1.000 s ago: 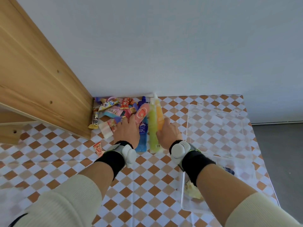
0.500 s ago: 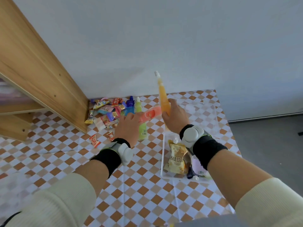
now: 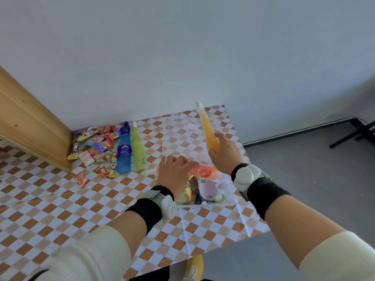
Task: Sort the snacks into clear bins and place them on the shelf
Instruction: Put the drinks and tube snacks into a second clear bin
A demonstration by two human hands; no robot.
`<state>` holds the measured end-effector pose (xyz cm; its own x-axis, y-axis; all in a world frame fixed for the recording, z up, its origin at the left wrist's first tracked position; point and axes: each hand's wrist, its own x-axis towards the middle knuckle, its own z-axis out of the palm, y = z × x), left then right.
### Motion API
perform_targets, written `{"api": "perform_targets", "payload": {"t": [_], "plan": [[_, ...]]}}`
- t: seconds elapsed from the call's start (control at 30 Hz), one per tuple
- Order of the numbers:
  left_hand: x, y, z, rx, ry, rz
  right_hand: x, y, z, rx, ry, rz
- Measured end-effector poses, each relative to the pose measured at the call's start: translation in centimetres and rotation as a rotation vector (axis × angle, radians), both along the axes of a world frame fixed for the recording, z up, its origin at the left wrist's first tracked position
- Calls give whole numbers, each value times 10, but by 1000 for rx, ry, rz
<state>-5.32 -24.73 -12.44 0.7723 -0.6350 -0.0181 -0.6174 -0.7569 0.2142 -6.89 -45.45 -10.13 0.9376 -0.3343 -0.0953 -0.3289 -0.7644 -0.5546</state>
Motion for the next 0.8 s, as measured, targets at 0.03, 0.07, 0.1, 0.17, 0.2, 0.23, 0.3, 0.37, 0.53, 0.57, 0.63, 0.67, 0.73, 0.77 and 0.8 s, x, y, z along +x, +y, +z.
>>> {"api": "perform_targets", "payload": {"t": [0.03, 0.07, 0.1, 0.17, 0.2, 0.23, 0.3, 0.37, 0.53, 0.57, 0.63, 0.67, 0.73, 0.77, 0.8], "plan": [[-5, -8, -3, 12, 13, -13, -7, -5, -3, 6, 12, 2], [-10, -15, -6, 19, 28, -20, -13, -10, -6, 10, 27, 7], [-15, -23, -9, 20, 44, -27, -19, -16, -10, 14, 39, 13], [-21, -31, -15, -3, 90, -22, -28, -21, -16, 14, 63, 45], [-23, -35, -20, -27, 118, -14, -33, -24, -18, 8, 78, 70], [-23, -35, -24, -54, 148, -3, -36, -24, -20, -3, 84, 106], [-23, -35, -34, -87, 223, 15, -42, -25, -24, -44, 105, 181], [-27, -32, -44, -94, 276, 63, -46, -25, -25, -99, 132, 244], [-26, -15, -49, -224, 139, 244, -42, -15, -26, -194, 218, 406], [-23, -14, -45, -246, 95, 270, -39, -14, -27, -203, 210, 431], [-16, -7, -39, -202, 38, 278, -31, -8, -30, -210, 202, 482], [-12, -2, -36, -150, 41, 264, -28, -4, -31, -219, 204, 499], [-9, 3, -33, -38, 67, 227, -24, -2, -36, -229, 220, 501], [-8, 6, -33, 10, 57, 212, -22, -1, -38, -227, 231, 495], [-6, 9, -34, 46, 31, 201, -21, 0, -40, -229, 243, 488]]}}
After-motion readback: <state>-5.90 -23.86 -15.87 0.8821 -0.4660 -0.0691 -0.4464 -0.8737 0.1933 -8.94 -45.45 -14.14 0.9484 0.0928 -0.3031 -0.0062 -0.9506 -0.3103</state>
